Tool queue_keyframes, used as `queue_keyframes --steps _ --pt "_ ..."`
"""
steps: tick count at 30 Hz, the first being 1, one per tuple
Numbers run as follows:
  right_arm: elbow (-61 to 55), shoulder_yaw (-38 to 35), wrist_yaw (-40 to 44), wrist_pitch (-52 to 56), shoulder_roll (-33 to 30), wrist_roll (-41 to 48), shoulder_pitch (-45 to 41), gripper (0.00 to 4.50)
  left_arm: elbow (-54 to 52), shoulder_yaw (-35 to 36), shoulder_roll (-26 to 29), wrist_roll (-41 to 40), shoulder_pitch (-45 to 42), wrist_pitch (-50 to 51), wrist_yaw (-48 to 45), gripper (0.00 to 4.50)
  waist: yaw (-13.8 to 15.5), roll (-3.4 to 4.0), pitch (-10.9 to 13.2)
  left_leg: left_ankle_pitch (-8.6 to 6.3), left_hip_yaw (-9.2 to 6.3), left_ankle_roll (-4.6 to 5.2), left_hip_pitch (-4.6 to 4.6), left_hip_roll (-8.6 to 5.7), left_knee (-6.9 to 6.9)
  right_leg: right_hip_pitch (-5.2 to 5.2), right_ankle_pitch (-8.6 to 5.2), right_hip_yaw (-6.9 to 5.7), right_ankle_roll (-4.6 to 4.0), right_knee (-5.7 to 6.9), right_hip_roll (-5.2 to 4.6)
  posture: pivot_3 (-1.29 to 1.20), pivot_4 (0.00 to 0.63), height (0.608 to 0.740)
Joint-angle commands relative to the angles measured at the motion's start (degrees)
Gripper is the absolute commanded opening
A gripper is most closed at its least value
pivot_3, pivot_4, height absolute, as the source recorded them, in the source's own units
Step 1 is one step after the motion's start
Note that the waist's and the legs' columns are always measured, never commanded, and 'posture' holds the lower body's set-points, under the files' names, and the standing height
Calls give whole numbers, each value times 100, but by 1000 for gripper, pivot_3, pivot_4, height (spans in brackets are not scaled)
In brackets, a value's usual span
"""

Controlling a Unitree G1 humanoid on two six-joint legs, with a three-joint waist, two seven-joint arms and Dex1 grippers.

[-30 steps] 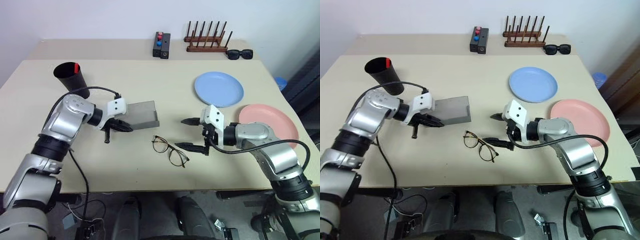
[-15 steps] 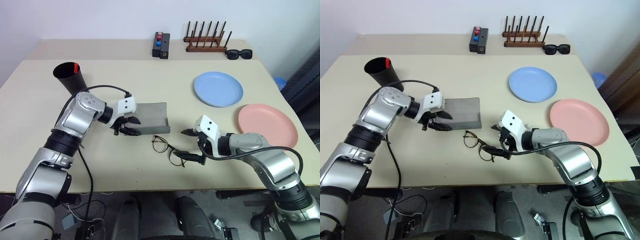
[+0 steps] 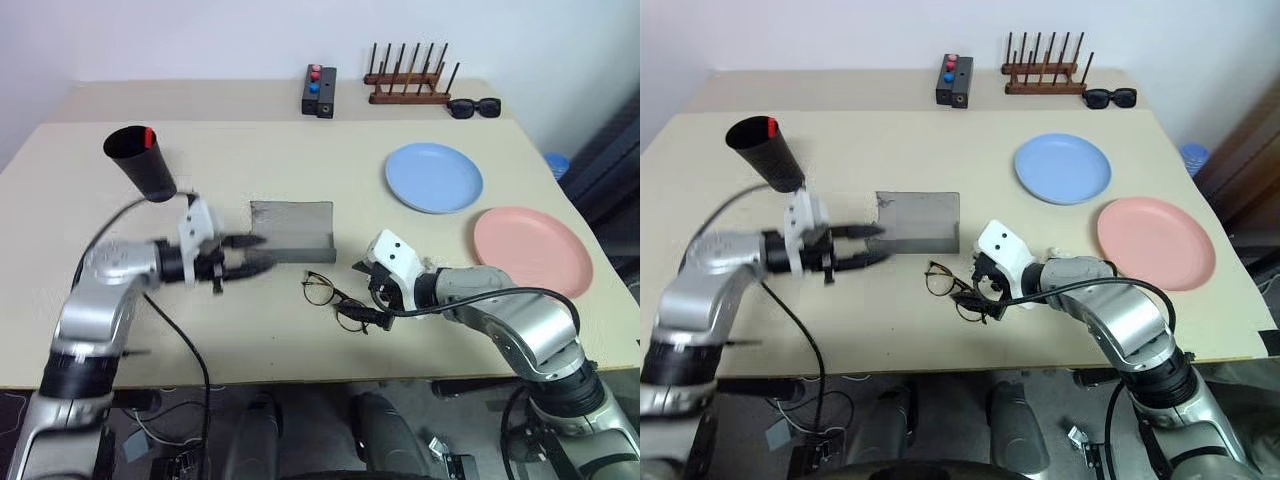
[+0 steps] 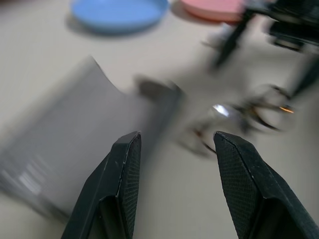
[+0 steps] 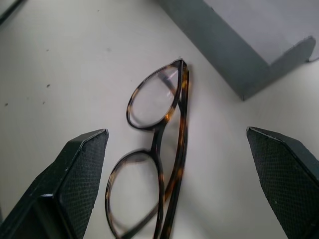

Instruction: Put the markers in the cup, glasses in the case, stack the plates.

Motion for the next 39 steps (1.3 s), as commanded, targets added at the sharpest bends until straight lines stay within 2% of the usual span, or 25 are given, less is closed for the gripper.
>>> queue_keyframes --steps 1,7,13,15,17,23,39 --pt "-189 -8 -204 197 91 -6 -193 4500 -767 342 117 -182 668 -21 284 2323 18 0 -1 0 1 0 1 -1 4 5 -1 1 -8 -8 -1 0 150 740" --pt "-254 120 -407 464 125 -11 -257 4500 -1186 507 -473 -551 1502 -436 776 2323 55 0 -2 -1 11 -1 1 -3 9 16 5 3 -17 -33 -12 0 150 740" --pt "-205 224 -550 507 21 -113 -235 4500 -1101 438 -548 -587 1829 -708 821 2323 81 1 -3 -1 13 -1 2 -2 7 10 5 4 -18 -30 -9 0 150 740" --pt "-193 250 -546 488 -17 -135 -224 3957 -989 416 -523 -551 1899 -870 771 2390 81 1 -3 -1 15 -2 1 -2 7 9 5 5 -18 -33 -10 0 150 740" --pt "-193 247 -541 488 -22 -133 -227 3217 -929 411 -498 -570 1919 -955 742 2390 84 1 -3 -1 15 -2 1 -2 6 6 5 5 -18 -33 -10 0 150 740" --pt "-186 227 -537 520 -26 -121 -242 26 -686 326 -372 -373 2035 -1359 626 2390 82 1 -3 -2 16 -2 0 -2 5 4 5 6 -20 -35 -11 0 150 740" --pt "-177 87 -71 -13 -396 -103 -499 26 -278 437 -159 -329 2051 -1737 640 2390 81 2 -3 -3 22 -3 -5 -2 0 -6 6 6 -25 -45 -17 0 150 740"
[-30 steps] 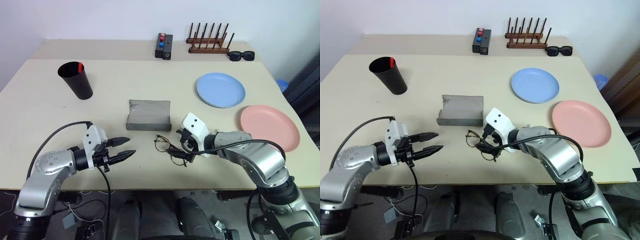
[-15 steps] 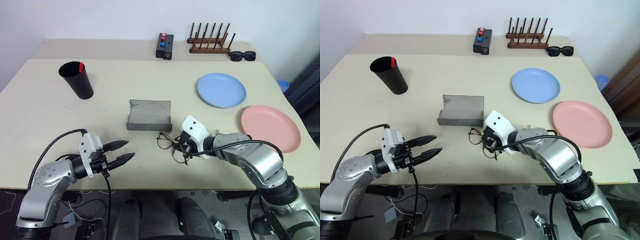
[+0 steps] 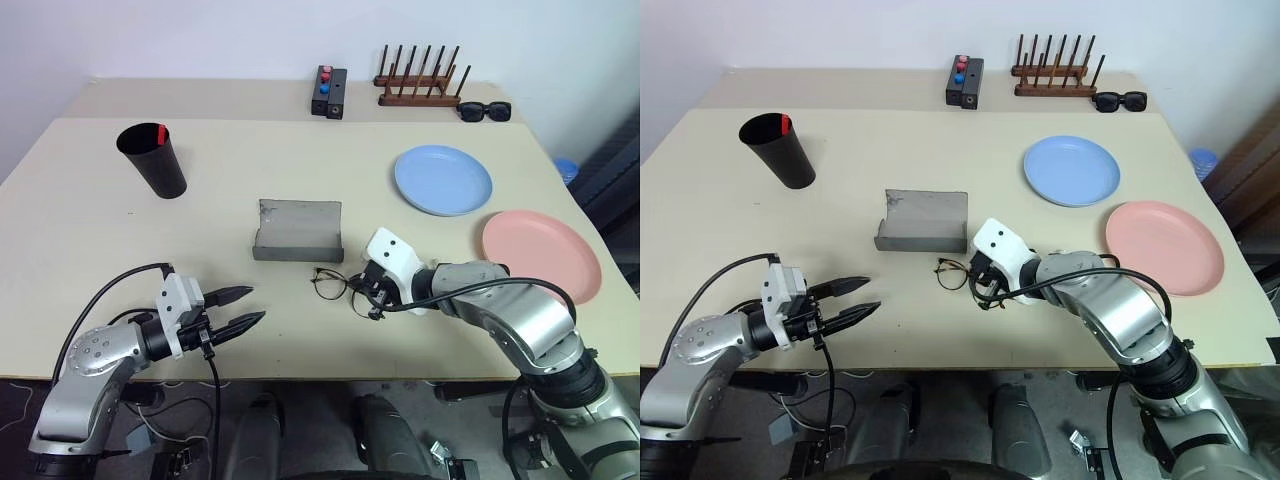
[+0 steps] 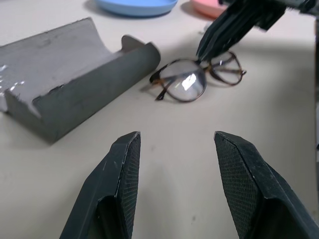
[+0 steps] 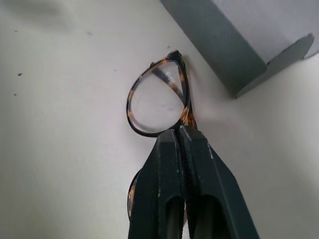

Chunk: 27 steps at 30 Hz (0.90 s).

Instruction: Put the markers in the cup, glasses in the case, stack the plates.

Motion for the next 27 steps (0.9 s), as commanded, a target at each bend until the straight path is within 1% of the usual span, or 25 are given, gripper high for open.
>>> queue_keyframes --steps 1,6,9,12,18,21,27 --pt "-126 -198 153 -313 -74 3 -239 26 53 164 91 -9 27 -175 -9 2390 -1 0 0 0 1 0 0 0 -1 -1 0 0 0 0 0 0 150 740" --pt "-93 -186 417 -610 -215 -21 -398 26 125 172 169 -8 77 -246 -18 2390 -1 0 0 0 3 0 -2 0 -6 -4 0 0 0 -3 -2 0 150 740" --pt "-176 57 685 -808 -552 -163 -389 26 73 103 238 44 114 -284 -95 2390 8 0 0 -1 4 -1 -4 -1 -6 -4 0 -1 0 -11 -5 0 150 740" --pt "-258 176 776 -846 -667 -208 -347 838 -52 -30 283 108 130 -343 -154 2390 0 1 0 -1 11 -1 -4 0 -15 -1 8 0 -14 -38 -8 0 150 740" --pt "-308 282 383 -465 -378 -322 -338 3867 -81 -437 158 316 107 -695 -191 2390 3 1 0 -1 16 0 -9 0 -27 3 15 1 -22 -65 -8 0 150 740" --pt "-338 280 223 -252 -278 -339 -324 3867 -17 -583 126 402 118 -850 -189 2390 3 1 0 -1 16 1 -9 0 -28 2 15 1 -21 -65 -8 0 150 740" --pt "-285 386 53 -110 -280 -448 -258 3867 -39 -744 103 462 56 -903 -122 2390 6 1 0 -1 16 1 -9 0 -27 3 15 1 -22 -65 -8 0 150 740"
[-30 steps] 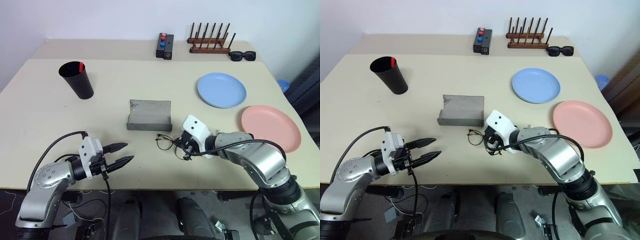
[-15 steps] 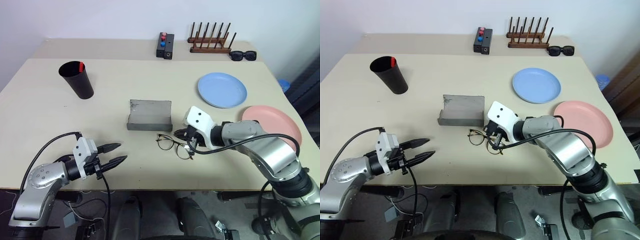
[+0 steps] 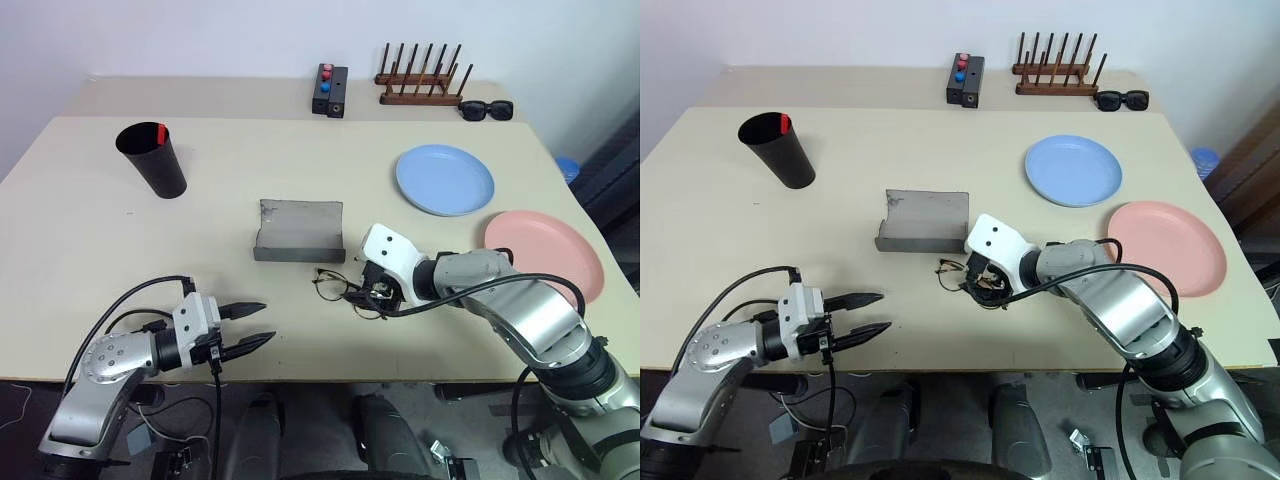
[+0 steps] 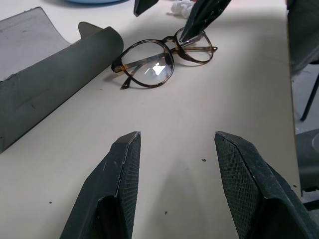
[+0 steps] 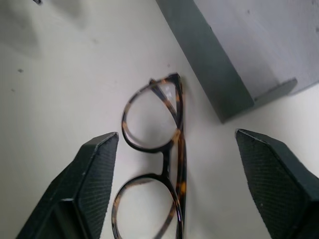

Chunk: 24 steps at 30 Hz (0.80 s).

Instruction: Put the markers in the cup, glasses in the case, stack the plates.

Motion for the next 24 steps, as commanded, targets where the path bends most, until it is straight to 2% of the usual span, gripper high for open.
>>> queue_keyframes --steps 1,7,8,10,13,15,16,24 --pt "-139 -3 -120 21 -3 -120 34 3867 -143 -83 -14 13 -77 -41 45 2390 0 0 0 0 0 0 0 0 0 0 0 0 0 0 0 0 150 740" --pt "-1 90 -178 -18 9 -253 73 3867 -306 -177 -3 -24 -189 137 158 2390 -3 0 0 0 0 0 0 0 0 0 0 0 0 0 0 0 150 740" --pt "11 90 -185 -13 30 -257 62 3641 -326 -184 -6 -29 -202 163 176 2390 -3 0 0 0 0 0 0 0 0 0 0 0 0 0 0 0 150 740" --pt "13 88 -189 4 63 -252 48 3049 -361 -192 -8 -36 -227 216 207 2390 -3 0 0 0 0 0 0 0 0 0 0 0 1 0 1 0 150 740" --pt "22 101 -202 9 89 -269 76 1547 -504 -183 20 -78 -283 383 280 2390 -3 0 0 0 0 0 0 0 0 0 0 0 1 0 1 0 150 740" --pt "44 112 -218 2 93 -286 98 298 -567 -174 34 -96 -306 464 318 2390 -1 0 0 0 0 0 0 0 0 1 0 0 1 0 1 0 150 740" --pt "52 119 -223 -5 90 -296 107 134 -588 -167 37 -101 -312 494 331 2390 -1 0 0 0 0 0 0 0 0 2 0 0 1 0 1 0 150 740" --pt "31 122 -172 -72 34 -340 63 134 -477 -95 30 -100 -329 468 327 2390 -4 0 0 0 0 1 1 0 0 2 0 0 1 0 2 0 150 740"
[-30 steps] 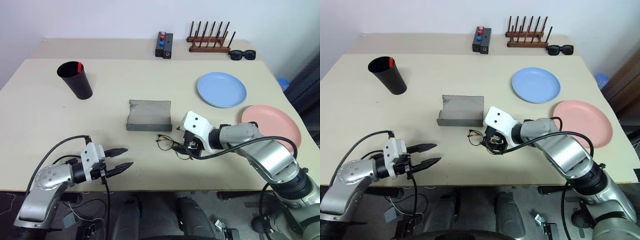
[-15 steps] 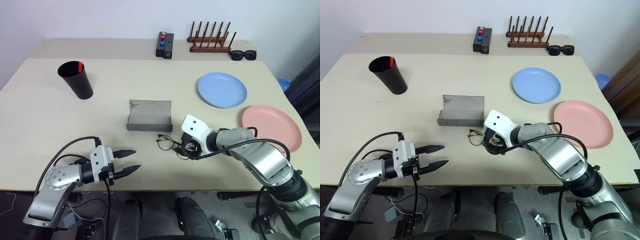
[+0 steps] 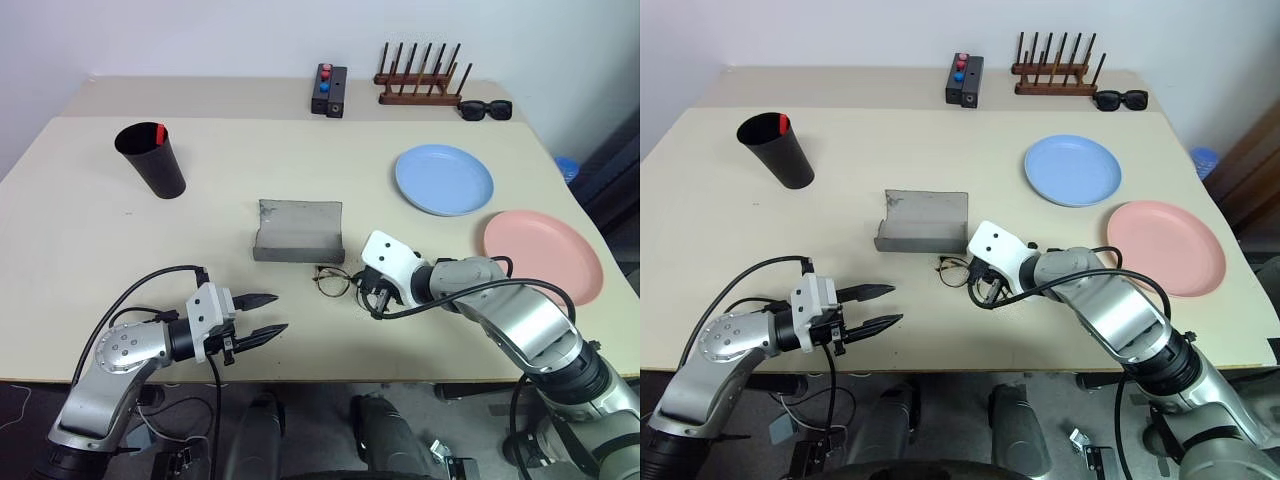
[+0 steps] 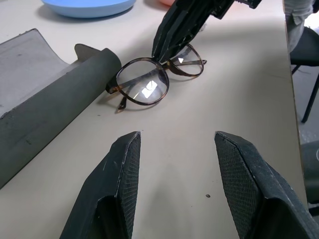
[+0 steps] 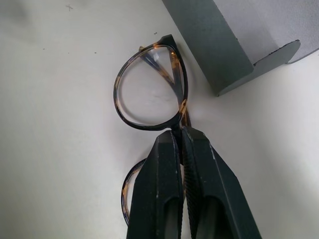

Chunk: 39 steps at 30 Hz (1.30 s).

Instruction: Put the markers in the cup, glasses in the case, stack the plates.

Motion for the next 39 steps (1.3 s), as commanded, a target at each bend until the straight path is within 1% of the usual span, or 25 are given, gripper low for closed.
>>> queue_keyframes --steps 1,7,11,15,17,19,22,24,27,31,35,39 --pt "-58 -34 30 -84 -26 -72 -53 134 -44 74 22 -52 -14 -89 -4 2390 0 0 0 0 0 0 0 0 0 0 0 0 0 0 0 0 150 740" --pt "-147 -124 337 -419 -269 -79 -190 134 56 147 23 -15 18 -183 32 2390 1 0 0 0 0 0 0 0 1 0 0 0 0 0 0 0 150 740" --pt "-165 -171 650 -858 -494 -118 -307 134 40 225 33 -32 42 -150 100 2390 0 0 0 0 0 0 0 0 0 0 0 0 0 0 0 0 150 740" --pt "-133 -413 966 -937 -471 46 -795 134 71 474 68 -67 136 -53 274 2390 -14 2 1 0 0 0 0 0 0 -1 0 0 0 0 0 0 150 740" --pt "75 -336 1030 -1136 -321 -59 -1185 134 119 643 76 -101 157 -2 372 2390 -45 4 2 0 0 0 1 1 -2 -3 0 0 1 1 1 0 150 740" --pt "480 -223 997 -1261 -1 -136 -1618 134 171 794 96 -148 106 70 453 2390 -84 3 2 0 -2 0 2 2 -4 -3 0 -2 1 2 4 0 150 740" --pt "1300 49 916 -1694 547 -456 -2160 134 217 1024 112 -349 -7 237 512 2390 -134 3 2 0 -2 0 1 2 -5 -2 1 -2 2 2 5 0 150 740" --pt "2122 173 826 -2039 1097 -646 -2513 134 244 1259 76 -620 -75 393 560 2390 -143 3 2 1 -3 1 1 2 -6 -2 2 -3 3 3 6 0 150 740" --pt "3286 382 758 -2702 1712 -1018 -2847 134 255 1490 133 -792 -10 512 528 2390 -151 3 2 1 -3 1 2 3 -13 -4 3 -3 6 4 8 0 150 740" --pt "4288 490 828 -3365 2177 -1344 -3037 134 222 1560 195 -718 181 484 491 2390 -141 4 3 2 -4 1 2 2 -26 -6 3 -4 8 4 9 0 150 740" --pt "4815 570 1011 -3810 2298 -1654 -3028 134 97 1605 186 -746 351 492 532 2390 -137 5 3 4 -5 -1 5 3 -34 -8 3 -5 8 5 10 0 150 740" --pt "4606 541 1358 -3821 2045 -1797 -2827 134 55 1680 144 -821 482 506 571 2390 -137 5 3 4 -5 -2 6 3 -39 -9 3 -5 8 5 10 0 150 740"
